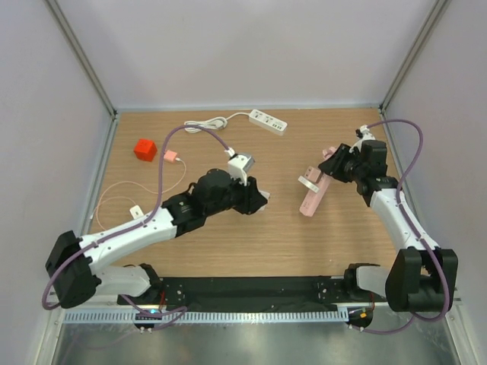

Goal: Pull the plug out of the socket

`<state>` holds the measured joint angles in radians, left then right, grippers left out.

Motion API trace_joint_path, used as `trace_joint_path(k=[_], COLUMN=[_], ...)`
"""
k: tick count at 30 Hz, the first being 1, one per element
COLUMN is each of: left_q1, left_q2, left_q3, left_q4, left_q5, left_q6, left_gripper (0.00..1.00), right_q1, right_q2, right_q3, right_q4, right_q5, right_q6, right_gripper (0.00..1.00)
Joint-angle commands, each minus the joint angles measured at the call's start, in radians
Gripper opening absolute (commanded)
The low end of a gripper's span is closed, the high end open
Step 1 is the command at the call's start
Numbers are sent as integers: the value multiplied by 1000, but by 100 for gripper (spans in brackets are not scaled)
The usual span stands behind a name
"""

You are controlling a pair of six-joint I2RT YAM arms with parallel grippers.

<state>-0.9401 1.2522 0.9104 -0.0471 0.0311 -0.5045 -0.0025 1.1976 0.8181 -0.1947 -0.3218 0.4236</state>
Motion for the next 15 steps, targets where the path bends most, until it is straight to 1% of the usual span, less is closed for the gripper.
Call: trace_joint_path(k=[1, 3, 4, 5, 7, 8, 9, 10, 11, 13, 14, 15], left_q1=[24, 58, 119, 154, 255, 361, 406, 444, 521, 595, 660, 699], left_q2=[-66, -86, -91, -105, -117, -122, -123, -122, -117, -91, -80, -68], left_q3=[-5, -5, -7, -14, -47, -56, -65, -76, -77, -87, -88, -91], left_q4=[1, -42, -52, -59, -53, -47, -33, -31, -33, -31, -28, -11], left_q5=[-45, -59, -54, -40, 41, 64, 84, 96, 92, 72, 70, 69], left_q6=[72, 60, 51, 38, -24, -44, -64, -84, -94, -112, -135, -143], left_gripper=[0, 0, 0, 0, 0, 0, 0, 0, 0, 0, 0, 0], right_q1=[-27, -37, -56, -65, -88, -99, -100, -103, -109, -117, -122, -126], right_q2=[-33, -39, -43, -44, -44, -41, -38, -35, -32, -32, -33, -35], right_q3=[18, 15, 1, -10, -39, -43, -45, -42, -40, -42, -43, -43], right_q4=[126, 144, 156, 176, 247, 268, 274, 279, 281, 290, 291, 296], right_q5=[-14, -78, -121, -240, -357, -414, -452, -470, -490, -507, -513, -519], right_q6=[-16, -23, -34, -42, -48, -42, -40, -42, -45, -39, -39, -37], right_gripper=[1, 1, 1, 1, 1, 1, 1, 1, 1, 1, 1, 1])
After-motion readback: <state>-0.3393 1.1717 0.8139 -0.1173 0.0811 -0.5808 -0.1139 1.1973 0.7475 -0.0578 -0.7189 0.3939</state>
